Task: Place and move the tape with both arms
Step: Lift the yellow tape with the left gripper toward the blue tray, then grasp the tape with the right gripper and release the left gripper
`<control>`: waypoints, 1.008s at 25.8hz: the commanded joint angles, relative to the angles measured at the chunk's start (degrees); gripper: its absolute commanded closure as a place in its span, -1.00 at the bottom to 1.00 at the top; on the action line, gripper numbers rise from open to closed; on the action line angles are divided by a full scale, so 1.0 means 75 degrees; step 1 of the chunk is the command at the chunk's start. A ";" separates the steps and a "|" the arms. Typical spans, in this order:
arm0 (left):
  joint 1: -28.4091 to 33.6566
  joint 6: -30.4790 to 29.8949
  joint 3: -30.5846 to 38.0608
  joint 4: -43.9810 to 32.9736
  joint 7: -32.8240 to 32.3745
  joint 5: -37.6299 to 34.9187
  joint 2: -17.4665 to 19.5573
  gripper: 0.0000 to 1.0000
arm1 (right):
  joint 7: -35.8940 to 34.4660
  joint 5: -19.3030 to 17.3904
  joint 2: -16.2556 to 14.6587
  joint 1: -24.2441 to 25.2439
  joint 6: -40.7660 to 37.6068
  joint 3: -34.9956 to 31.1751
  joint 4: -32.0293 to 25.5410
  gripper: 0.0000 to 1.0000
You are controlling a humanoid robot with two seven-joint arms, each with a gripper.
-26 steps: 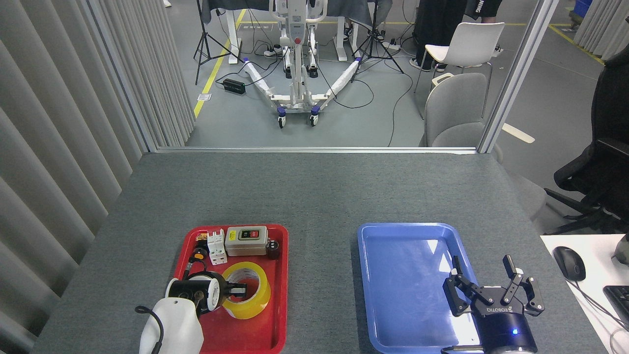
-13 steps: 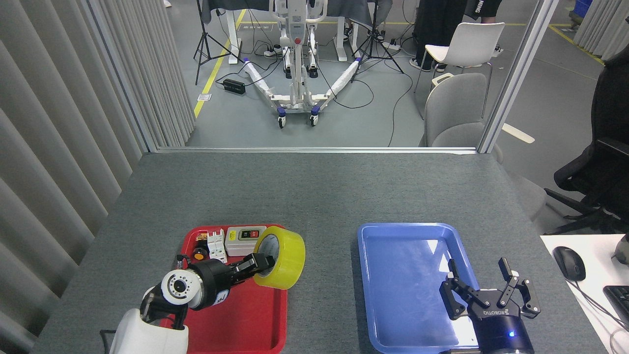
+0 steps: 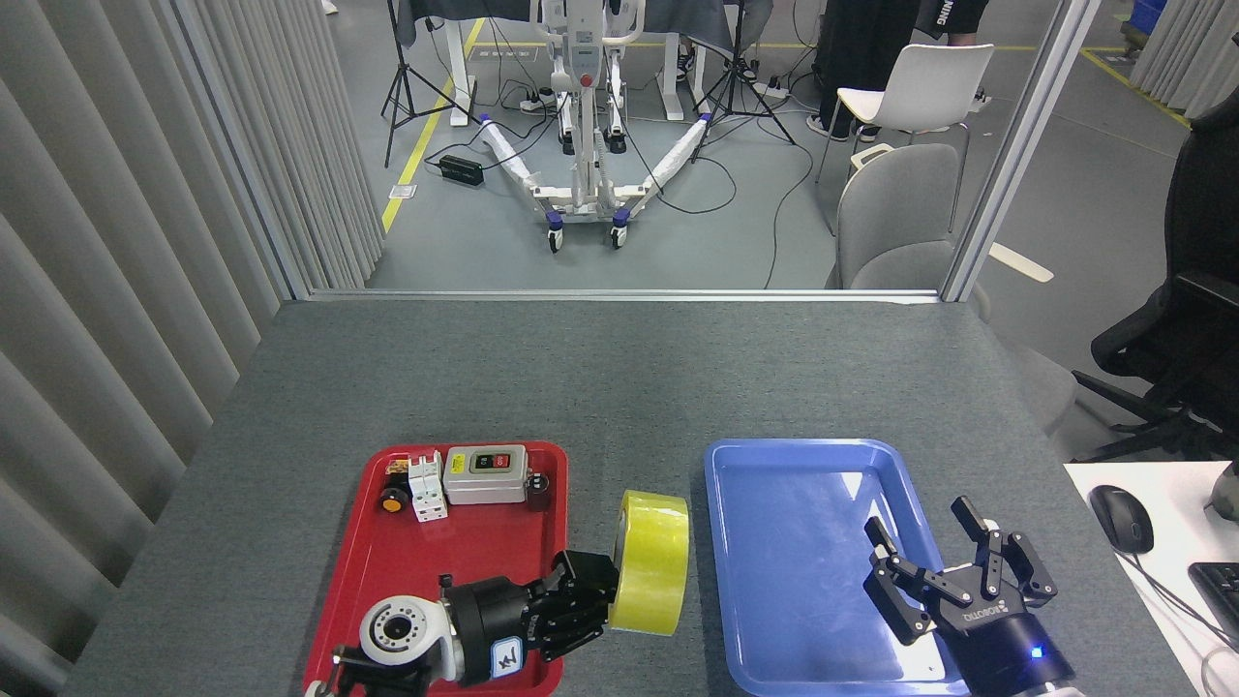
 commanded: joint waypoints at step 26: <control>0.0222 -0.1387 -0.0375 0.0252 -0.1031 0.0284 0.0001 1.00 | 0.0090 -0.3555 -0.2408 -0.2216 -0.3994 0.4171 0.0958 -0.85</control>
